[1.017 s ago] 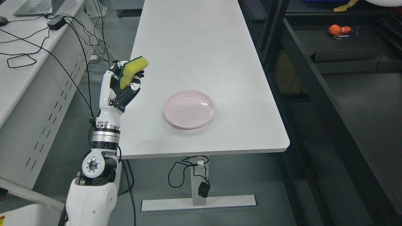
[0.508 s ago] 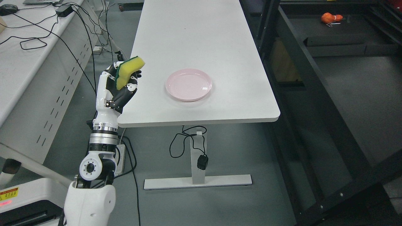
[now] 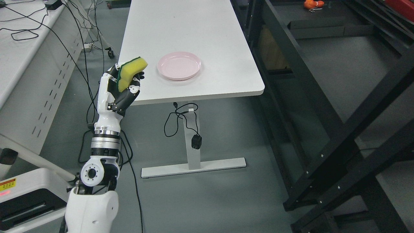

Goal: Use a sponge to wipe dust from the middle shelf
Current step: 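Hold the sponge raised in the left hand while turning toward the shelf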

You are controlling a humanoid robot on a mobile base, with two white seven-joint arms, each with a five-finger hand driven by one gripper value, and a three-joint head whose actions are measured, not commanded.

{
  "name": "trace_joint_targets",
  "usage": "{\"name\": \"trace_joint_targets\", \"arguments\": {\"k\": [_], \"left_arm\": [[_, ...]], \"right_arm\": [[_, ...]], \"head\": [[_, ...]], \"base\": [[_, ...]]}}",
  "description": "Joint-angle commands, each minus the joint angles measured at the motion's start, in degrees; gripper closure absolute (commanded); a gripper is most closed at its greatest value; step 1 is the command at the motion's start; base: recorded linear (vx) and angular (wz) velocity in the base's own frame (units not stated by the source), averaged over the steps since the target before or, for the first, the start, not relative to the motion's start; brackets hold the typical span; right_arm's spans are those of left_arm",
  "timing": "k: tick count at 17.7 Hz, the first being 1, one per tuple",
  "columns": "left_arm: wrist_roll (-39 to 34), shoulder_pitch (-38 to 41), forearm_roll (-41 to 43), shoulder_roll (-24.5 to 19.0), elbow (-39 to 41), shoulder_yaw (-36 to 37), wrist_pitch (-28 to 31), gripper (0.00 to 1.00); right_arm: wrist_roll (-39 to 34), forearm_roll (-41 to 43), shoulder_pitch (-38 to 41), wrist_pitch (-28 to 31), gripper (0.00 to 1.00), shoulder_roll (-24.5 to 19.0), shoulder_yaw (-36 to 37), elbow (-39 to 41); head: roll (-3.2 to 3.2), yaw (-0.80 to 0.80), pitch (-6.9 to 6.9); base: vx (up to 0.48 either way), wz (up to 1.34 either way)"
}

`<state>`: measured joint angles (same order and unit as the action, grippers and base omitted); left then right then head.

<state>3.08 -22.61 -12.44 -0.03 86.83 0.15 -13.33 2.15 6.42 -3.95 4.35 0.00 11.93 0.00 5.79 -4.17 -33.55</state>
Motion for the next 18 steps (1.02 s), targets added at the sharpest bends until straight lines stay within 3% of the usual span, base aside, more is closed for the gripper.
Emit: {"name": "trace_joint_targets", "arguments": {"k": [1, 11, 18], "left_arm": [[0.00, 0.03, -0.04, -0.97, 0.36, 1.87, 0.06, 1.00], [0.00, 0.11, -0.04, -0.97, 0.36, 2.13, 0.15, 1.00], [0.00, 4.15, -0.04, -0.97, 1.41, 9.68, -0.29, 1.00]], "right_arm": [[-0.04, 0.00, 0.00, 0.04, 0.00, 1.00, 0.02, 1.00], [-0.04, 0.00, 0.00, 0.04, 0.00, 1.00, 0.02, 1.00], [-0.04, 0.00, 0.00, 0.04, 0.00, 1.00, 0.02, 1.00]], "head": [[0.00, 0.00, 0.00], [0.00, 0.00, 0.00], [0.00, 0.00, 0.00]], "base": [[-0.256, -0.21], [-0.181, -0.46], [-0.122, -0.63]]}}
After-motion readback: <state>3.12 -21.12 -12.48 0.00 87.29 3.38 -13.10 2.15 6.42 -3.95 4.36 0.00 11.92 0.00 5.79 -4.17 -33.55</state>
